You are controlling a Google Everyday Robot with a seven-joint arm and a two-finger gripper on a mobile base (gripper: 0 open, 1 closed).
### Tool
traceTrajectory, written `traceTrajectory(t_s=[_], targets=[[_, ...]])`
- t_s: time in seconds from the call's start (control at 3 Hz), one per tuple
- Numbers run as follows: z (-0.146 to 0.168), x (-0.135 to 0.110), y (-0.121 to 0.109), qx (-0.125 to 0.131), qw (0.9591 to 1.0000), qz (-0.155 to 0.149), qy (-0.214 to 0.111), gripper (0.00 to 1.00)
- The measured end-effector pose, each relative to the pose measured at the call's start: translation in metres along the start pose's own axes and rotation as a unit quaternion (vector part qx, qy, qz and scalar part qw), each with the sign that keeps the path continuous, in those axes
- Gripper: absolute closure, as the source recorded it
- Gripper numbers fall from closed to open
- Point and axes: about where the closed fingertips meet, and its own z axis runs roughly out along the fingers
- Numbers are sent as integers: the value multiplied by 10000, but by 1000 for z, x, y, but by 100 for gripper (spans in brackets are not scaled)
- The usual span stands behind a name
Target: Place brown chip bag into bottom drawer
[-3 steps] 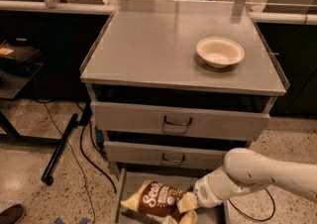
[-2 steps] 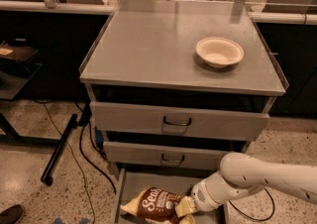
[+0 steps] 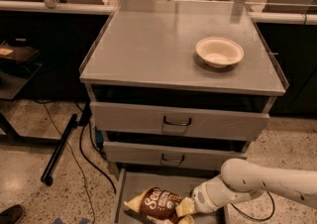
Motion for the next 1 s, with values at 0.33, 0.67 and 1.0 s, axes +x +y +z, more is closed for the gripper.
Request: traceTrajectory(t_s=[0.33, 0.67, 1.0], targets=[[32, -6, -40, -69, 9993, 317, -168, 100], [62, -9, -72, -164, 9977, 620, -226, 100], [68, -9, -74, -211, 9973, 662, -224, 100]])
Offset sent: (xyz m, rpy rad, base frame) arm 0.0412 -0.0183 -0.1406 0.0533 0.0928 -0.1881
